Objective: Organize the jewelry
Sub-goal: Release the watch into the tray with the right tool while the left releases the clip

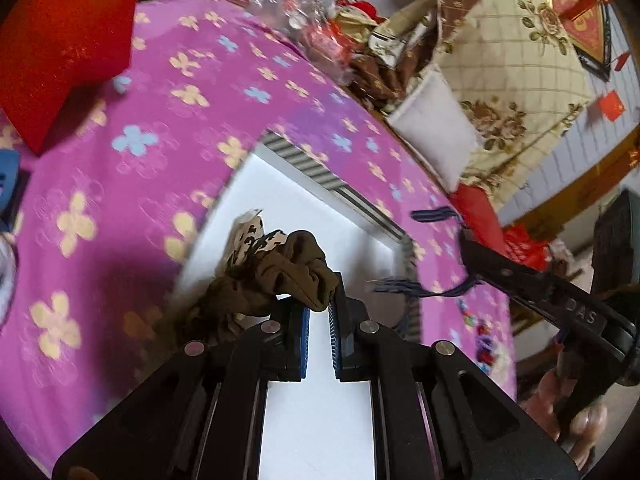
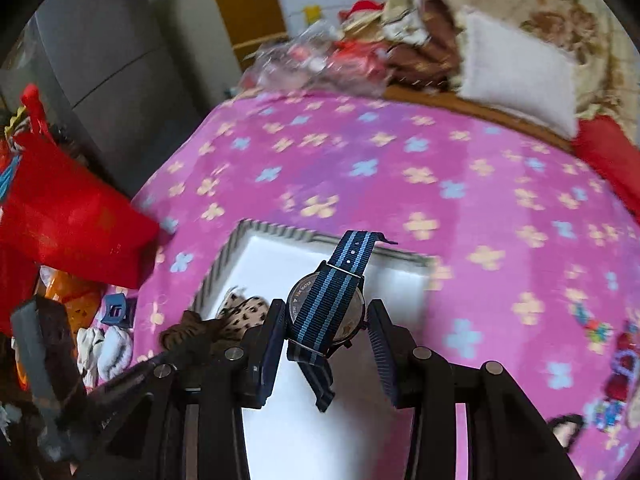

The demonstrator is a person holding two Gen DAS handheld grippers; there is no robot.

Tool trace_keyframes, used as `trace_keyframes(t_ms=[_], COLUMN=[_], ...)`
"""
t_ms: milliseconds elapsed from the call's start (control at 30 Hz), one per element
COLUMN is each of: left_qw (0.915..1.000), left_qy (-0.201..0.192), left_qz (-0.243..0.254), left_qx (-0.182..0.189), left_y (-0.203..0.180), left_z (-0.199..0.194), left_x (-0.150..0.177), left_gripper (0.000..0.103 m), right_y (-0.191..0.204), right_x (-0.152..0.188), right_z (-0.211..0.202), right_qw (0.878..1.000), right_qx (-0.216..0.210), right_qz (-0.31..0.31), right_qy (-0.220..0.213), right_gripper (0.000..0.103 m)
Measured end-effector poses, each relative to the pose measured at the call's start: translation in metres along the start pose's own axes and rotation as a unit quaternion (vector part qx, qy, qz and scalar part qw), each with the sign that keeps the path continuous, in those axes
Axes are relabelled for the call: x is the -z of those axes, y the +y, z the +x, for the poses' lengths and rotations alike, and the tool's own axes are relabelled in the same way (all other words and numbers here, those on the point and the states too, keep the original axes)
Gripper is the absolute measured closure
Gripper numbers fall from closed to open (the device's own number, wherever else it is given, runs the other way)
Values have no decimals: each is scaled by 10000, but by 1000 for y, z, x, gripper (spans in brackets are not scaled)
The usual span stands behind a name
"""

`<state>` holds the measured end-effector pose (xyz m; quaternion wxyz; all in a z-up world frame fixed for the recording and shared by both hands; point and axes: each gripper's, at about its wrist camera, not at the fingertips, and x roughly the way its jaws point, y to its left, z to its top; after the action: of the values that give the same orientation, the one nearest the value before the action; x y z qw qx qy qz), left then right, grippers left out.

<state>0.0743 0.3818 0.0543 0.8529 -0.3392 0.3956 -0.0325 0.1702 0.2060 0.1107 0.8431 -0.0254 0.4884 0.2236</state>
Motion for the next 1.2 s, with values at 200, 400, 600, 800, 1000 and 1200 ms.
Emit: trace_keyframes(t_ms=[200,400,600,800,1000,1200], left_qw=[9988,9946,9901,9853,9900,9967], left_qy=[362,908,749,281,-36,-482], left_qz=[-28,224,-251,-515,-697,-572], left_qx=[318,460,1164,1602,1230,316], left_y=[-2,-20,-9,3,19,21], left_z=[13,29,14,-18,-33,-45], left_x=[5,20,15,0,-7,-12], left_gripper=[96,93,49,44,44,44], right_y=[-6,-35,-39,-27,-1,41], right_x=[10,12,10,21,40,56], right_z=[52,58,33,23,35,38], right_qw=[9986,9962,9960,9960,9960,9951], right_qx=[305,716,872,887,748,323], right_qz=[-17,141,105,-52,-362,-875], right_qy=[423,472,144,94,314,314], right_gripper=[63,57,43,43,43,43])
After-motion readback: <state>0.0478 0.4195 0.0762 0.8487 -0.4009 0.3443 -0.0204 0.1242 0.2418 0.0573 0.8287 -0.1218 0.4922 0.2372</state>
